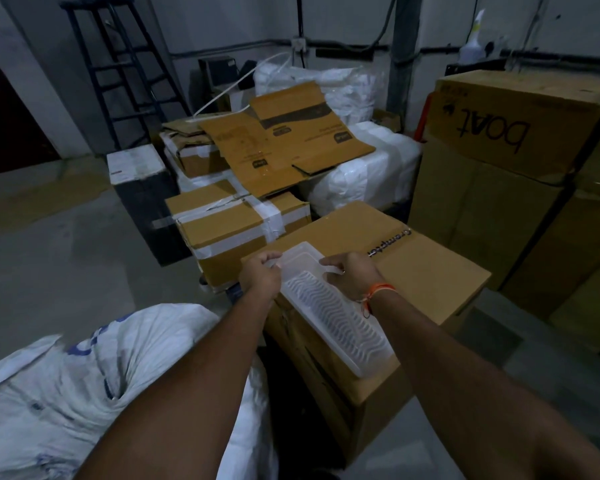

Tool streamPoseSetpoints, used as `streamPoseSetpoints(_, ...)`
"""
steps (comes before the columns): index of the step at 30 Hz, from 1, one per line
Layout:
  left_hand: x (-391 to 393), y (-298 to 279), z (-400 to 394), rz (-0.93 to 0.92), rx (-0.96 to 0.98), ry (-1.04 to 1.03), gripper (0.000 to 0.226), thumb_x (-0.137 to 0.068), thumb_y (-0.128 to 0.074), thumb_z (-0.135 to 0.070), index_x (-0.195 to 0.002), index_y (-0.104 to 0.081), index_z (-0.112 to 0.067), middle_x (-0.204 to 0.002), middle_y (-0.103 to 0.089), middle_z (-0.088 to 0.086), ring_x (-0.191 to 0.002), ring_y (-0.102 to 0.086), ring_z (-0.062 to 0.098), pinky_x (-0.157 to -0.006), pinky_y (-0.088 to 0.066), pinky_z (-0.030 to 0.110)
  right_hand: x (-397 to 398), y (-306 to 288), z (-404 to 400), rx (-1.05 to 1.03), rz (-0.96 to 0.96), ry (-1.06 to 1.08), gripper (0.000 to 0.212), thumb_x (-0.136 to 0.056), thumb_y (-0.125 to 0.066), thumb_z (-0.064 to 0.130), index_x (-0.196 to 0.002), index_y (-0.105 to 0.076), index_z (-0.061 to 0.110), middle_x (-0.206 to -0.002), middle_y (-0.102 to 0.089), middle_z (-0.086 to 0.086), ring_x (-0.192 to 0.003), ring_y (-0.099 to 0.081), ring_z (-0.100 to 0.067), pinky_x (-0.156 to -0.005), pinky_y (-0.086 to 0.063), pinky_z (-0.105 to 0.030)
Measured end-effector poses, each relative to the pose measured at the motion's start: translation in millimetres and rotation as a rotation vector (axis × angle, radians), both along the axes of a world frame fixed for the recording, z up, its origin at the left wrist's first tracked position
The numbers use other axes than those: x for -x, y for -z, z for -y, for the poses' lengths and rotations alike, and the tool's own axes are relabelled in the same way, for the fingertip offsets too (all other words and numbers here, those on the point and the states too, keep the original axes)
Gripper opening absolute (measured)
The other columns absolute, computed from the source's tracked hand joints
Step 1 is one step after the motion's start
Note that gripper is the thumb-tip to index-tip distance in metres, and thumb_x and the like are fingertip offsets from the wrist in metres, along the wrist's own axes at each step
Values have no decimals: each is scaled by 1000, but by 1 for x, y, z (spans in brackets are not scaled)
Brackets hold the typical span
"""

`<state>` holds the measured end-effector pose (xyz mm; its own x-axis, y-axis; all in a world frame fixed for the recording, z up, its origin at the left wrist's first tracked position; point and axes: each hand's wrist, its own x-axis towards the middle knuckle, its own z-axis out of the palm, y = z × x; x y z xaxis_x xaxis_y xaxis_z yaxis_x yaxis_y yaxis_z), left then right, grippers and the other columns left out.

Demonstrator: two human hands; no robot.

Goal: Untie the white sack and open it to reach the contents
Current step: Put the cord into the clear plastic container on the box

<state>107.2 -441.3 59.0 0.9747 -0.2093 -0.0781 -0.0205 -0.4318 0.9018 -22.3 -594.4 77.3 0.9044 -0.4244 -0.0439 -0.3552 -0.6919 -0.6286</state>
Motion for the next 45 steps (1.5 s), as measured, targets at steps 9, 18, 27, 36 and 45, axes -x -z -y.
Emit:
streamPoseSetpoints(9,43,1,-11,-34,142,-12,17,-96,-70,-23,-107,-67,-36,-129,-69,13,-115,-67,35,-99,-59,51,48,-4,7,-195,130,96,32,-91,-72,24,-124,-74,26,-126,-72,4,-114,-66,-12,-96,-49,-28)
streamPoseSetpoints(18,144,19,-27,-84,348,5,26,-93,-75,-24,-110,-67,-42,-114,-68,-6,-102,-68,15,-91,-62,43,138,9,2,-459,195,135,23,-92,-72,20,-112,-77,27,-123,-70,2,-110,-66,-14,-82,-58,-28)
streamPoseSetpoints(27,187,26,-29,-136,263,18,25,-93,-75,-19,-112,-70,-35,-120,-70,-4,-107,-69,13,-87,-65,36,156,14,-5,-524,179,213,23,-93,-69,11,-113,-77,17,-123,-69,-13,-110,-67,-33,-90,-60,-49)
streamPoseSetpoints(36,189,13,-25,-186,255,-5,27,-93,-75,-16,-109,-67,-36,-122,-67,-3,-110,-68,19,-86,-66,41,155,12,-15,-430,183,280,18,-91,-72,20,-107,-78,24,-124,-69,-8,-110,-66,-27,-94,-59,-47)
streamPoseSetpoints(45,182,-7,-116,1,213,-6,26,-90,-74,-29,-115,-71,-36,-111,-75,-11,-97,-73,11,-88,-64,49,145,-16,-90,-166,446,112,22,-86,-77,26,-105,-77,36,-114,-64,11,-107,-57,-8,-83,-49,-30)
